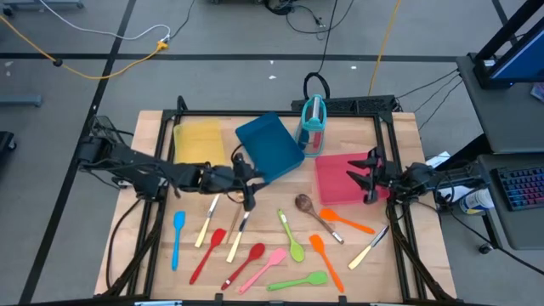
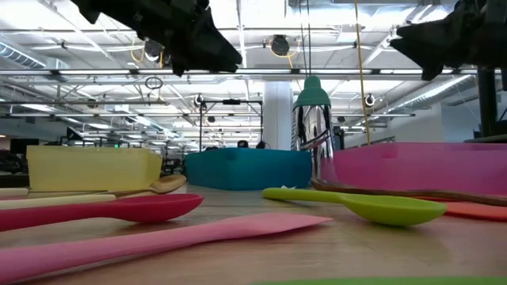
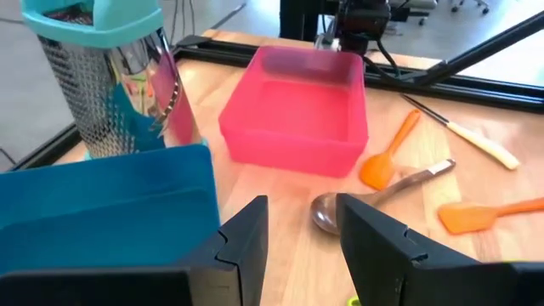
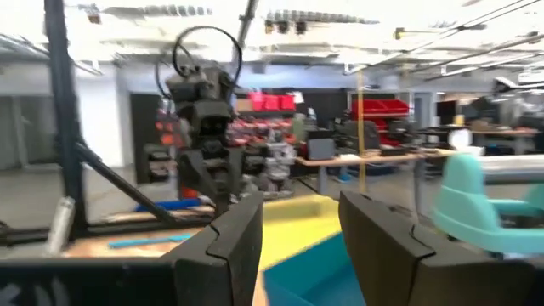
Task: Pick & Place Kitchen Items
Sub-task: Put the gold serving spoon into the yellow bin
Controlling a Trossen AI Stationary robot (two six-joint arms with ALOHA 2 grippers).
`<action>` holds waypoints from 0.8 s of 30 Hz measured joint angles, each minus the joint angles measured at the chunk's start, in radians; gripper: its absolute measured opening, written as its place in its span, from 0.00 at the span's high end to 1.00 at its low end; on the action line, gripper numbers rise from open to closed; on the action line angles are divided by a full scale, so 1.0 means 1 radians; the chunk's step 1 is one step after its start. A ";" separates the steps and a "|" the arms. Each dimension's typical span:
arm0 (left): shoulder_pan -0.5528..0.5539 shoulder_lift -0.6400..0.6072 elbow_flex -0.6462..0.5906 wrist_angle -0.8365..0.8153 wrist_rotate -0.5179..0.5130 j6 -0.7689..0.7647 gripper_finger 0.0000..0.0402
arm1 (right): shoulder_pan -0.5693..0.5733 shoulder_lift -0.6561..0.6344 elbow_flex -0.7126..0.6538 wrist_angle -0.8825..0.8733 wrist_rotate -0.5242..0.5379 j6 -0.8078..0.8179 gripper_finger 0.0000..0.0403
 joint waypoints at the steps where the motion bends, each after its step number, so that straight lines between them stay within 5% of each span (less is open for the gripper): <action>1: -0.013 0.000 0.001 0.001 -0.017 -0.011 0.64 | 0.000 0.013 0.000 0.015 -0.019 0.004 0.63; 17: -0.173 0.000 0.001 -0.080 -0.165 -0.244 0.64 | 0.003 0.452 0.001 0.482 -0.135 0.079 0.63; 24: -0.171 0.000 0.001 -0.320 -0.140 -0.401 0.64 | 0.002 0.601 0.011 0.570 -0.052 0.041 0.63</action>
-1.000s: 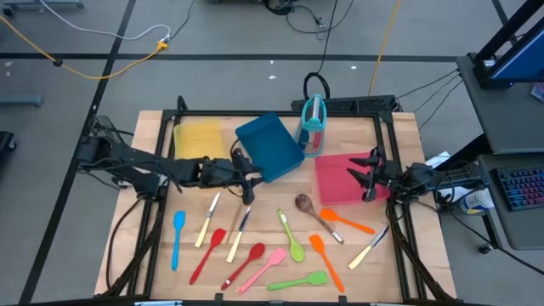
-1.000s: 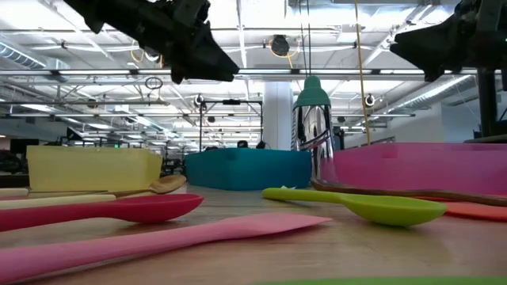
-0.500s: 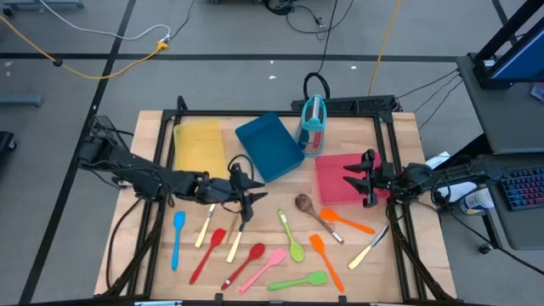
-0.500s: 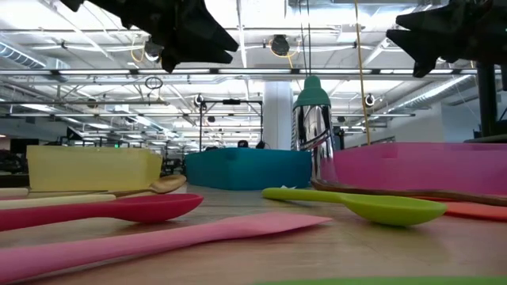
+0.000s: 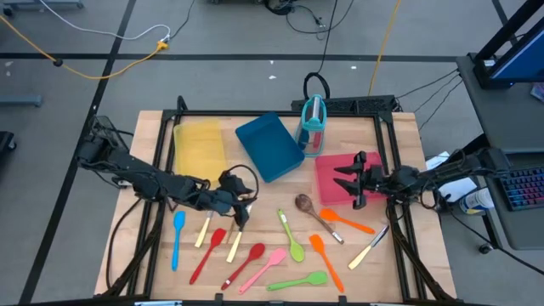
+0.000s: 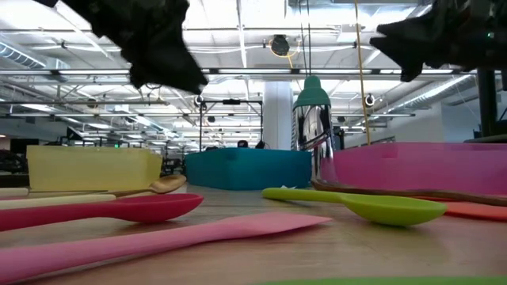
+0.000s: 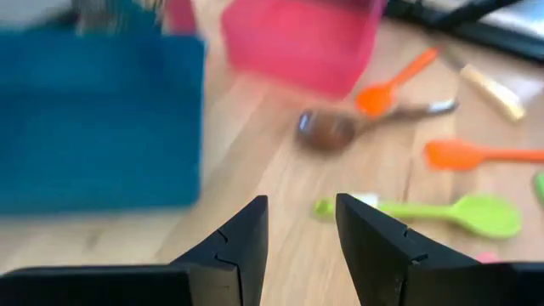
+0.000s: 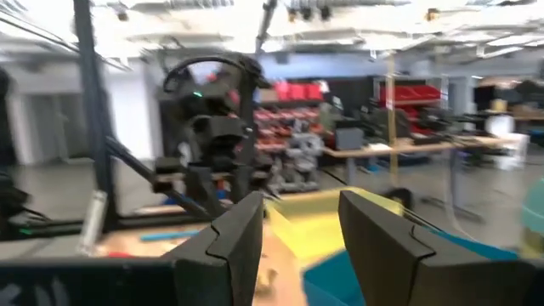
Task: Pick & Place Kitchen Items
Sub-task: Put the gold serving spoon into the yellow bin
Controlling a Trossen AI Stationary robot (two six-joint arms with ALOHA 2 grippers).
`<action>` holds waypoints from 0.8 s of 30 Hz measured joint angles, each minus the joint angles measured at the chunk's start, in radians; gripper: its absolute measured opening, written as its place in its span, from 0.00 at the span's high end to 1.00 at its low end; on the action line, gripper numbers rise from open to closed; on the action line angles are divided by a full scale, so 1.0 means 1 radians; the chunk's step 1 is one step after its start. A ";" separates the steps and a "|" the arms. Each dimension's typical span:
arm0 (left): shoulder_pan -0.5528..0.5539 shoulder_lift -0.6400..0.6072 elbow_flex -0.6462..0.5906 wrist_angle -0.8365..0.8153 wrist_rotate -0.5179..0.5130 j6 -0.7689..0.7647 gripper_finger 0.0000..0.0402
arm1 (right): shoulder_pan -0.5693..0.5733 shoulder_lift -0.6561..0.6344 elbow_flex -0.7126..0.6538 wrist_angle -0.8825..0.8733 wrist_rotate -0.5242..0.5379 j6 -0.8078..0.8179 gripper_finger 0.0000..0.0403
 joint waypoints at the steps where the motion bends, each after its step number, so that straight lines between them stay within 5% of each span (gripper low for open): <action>1: 0.000 0.000 0.000 -0.045 0.000 -0.037 0.64 | 0.000 0.011 0.000 0.000 0.021 -0.011 0.63; 6: -0.002 0.000 0.000 -0.209 0.020 -0.189 0.64 | 0.000 0.054 0.000 0.001 0.103 -0.037 0.63; 24: -0.027 0.201 0.000 -0.241 0.142 -0.442 0.64 | -0.002 0.065 0.000 0.002 0.103 -0.115 0.63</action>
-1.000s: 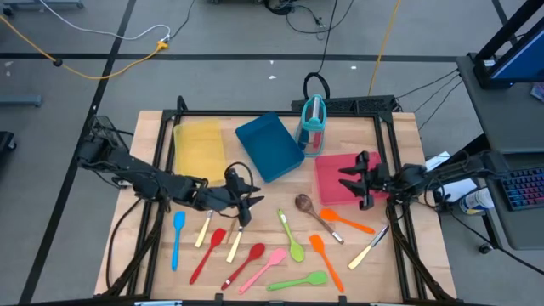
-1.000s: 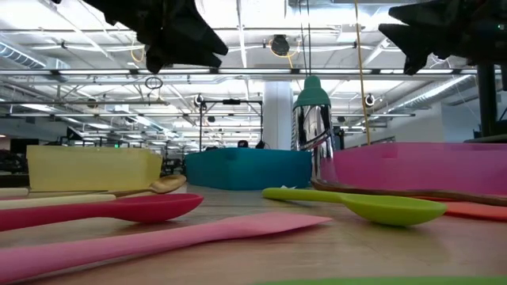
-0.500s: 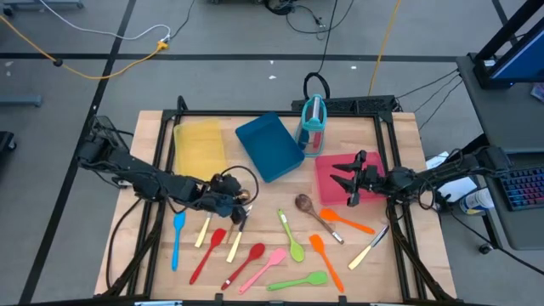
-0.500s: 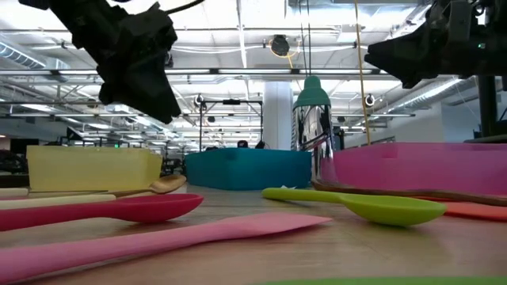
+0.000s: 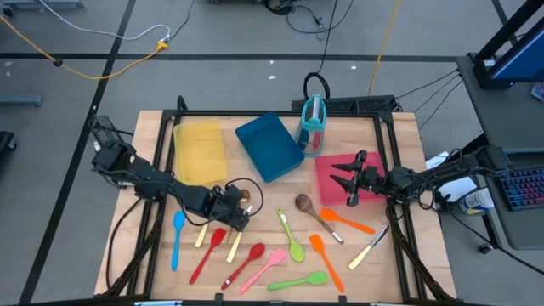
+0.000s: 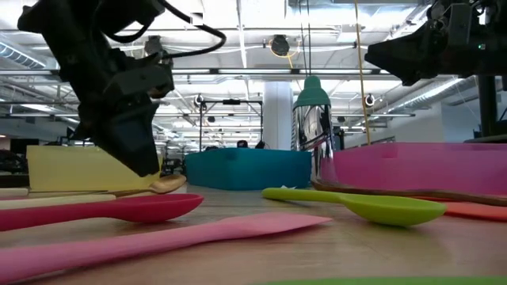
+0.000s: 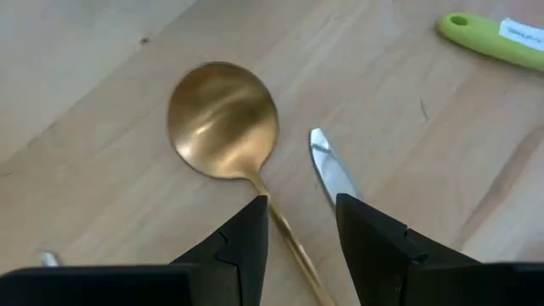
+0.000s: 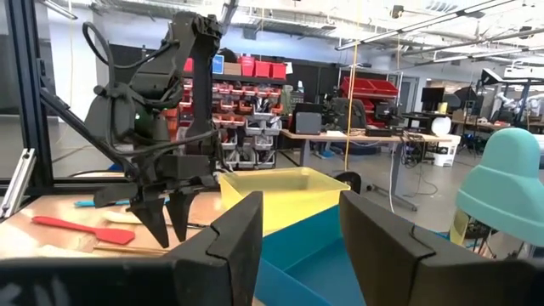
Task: Pick & Place Kitchen Items
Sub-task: Put the gold serving spoon into the yellow bin
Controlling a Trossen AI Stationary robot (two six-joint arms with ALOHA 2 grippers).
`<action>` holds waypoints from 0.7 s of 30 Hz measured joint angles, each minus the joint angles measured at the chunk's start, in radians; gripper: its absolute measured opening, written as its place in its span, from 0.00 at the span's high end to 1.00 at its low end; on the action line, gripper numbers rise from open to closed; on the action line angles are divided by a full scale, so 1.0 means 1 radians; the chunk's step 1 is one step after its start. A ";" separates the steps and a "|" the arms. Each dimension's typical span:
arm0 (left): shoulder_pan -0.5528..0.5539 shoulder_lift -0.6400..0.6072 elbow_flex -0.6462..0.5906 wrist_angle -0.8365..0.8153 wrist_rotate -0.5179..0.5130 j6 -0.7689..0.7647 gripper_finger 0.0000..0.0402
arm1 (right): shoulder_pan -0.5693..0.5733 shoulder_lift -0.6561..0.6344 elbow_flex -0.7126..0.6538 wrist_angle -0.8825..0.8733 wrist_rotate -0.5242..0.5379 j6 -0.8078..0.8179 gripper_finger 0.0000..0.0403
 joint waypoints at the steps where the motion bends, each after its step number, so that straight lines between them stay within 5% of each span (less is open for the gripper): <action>1: 0.000 0.005 0.000 -0.002 0.000 -0.003 0.64 | 0.000 0.000 0.000 -0.002 0.000 0.000 0.63; 14: -0.001 0.104 0.005 -0.007 0.028 -0.019 0.64 | 0.000 0.000 0.000 -0.003 0.000 0.003 0.63; 21: 0.002 0.107 0.002 -0.017 -0.003 -0.072 0.84 | 0.000 0.000 0.000 -0.003 -0.001 0.003 0.63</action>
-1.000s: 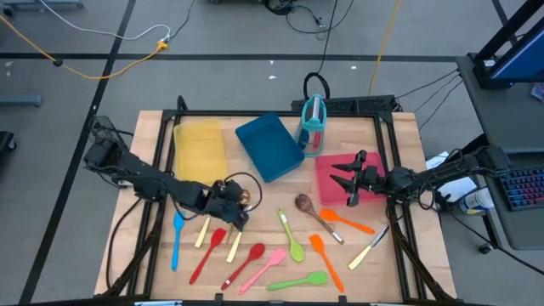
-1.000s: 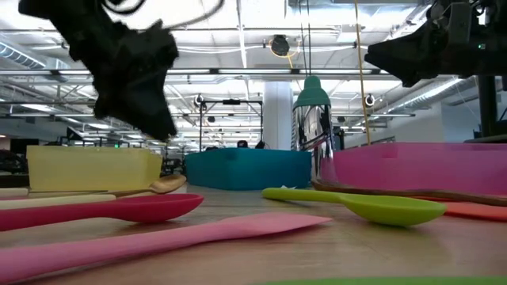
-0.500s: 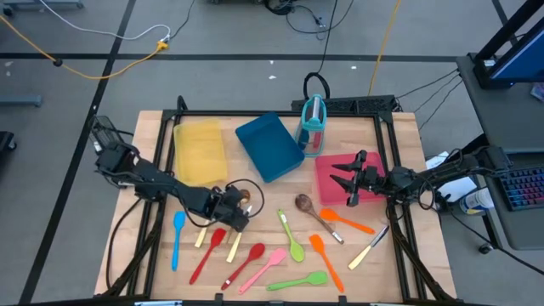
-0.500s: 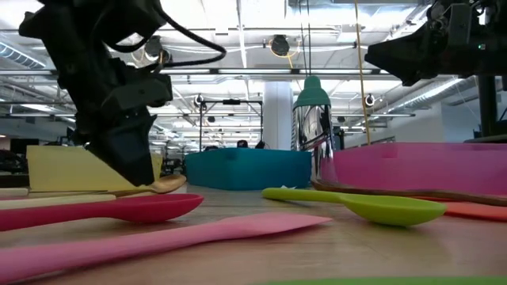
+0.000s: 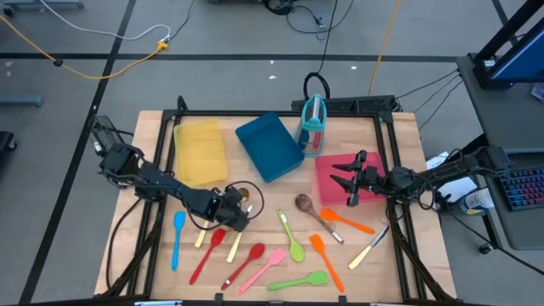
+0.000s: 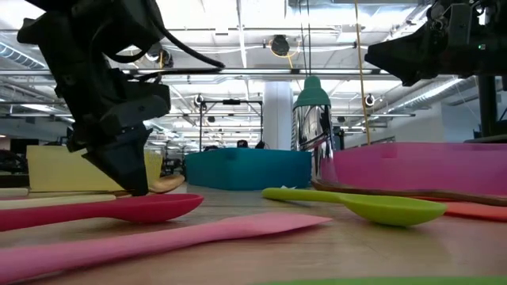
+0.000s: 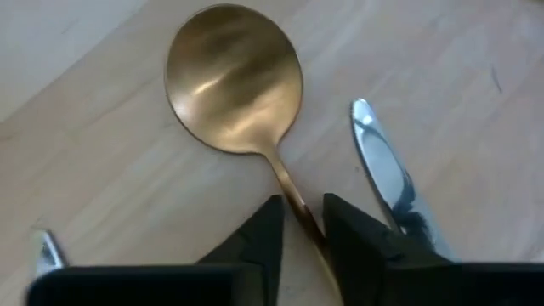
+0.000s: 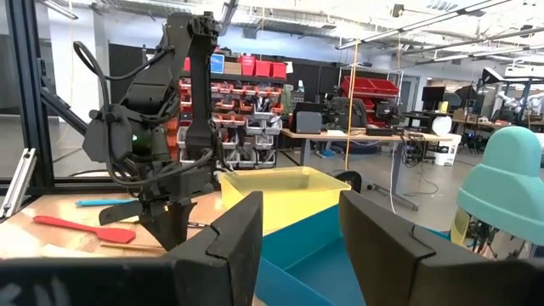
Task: Pick & Place Kitchen Items
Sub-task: Put the gold serving spoon into the yellow bin
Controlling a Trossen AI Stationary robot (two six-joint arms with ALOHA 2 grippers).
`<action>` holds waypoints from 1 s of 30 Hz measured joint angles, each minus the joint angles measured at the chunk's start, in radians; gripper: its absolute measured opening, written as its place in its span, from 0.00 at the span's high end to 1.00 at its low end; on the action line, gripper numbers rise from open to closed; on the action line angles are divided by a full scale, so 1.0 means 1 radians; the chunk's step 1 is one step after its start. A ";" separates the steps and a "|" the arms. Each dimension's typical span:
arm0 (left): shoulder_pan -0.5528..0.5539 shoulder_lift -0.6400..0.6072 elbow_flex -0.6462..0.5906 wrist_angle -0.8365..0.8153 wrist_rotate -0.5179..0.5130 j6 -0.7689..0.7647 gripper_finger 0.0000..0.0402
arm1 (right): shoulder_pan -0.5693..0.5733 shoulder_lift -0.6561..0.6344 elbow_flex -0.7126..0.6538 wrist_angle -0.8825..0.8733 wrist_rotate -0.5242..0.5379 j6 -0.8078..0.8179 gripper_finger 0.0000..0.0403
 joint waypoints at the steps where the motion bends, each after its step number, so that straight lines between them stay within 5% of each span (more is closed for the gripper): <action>1: 0.001 0.000 0.000 0.000 -0.004 -0.006 0.88 | 0.000 0.000 0.000 0.000 0.000 0.000 0.63; 4: 0.009 -0.001 -0.001 0.020 -0.011 -0.022 0.97 | 0.000 0.000 0.000 0.000 0.000 0.000 0.63; 17: 0.016 -0.212 -0.005 0.120 -0.243 0.034 0.97 | 0.000 0.000 0.000 -0.004 0.000 -0.002 0.63; 30: 0.177 -0.472 -0.004 -0.079 -0.431 0.213 0.98 | 0.000 0.000 0.000 -0.005 -0.001 -0.003 0.63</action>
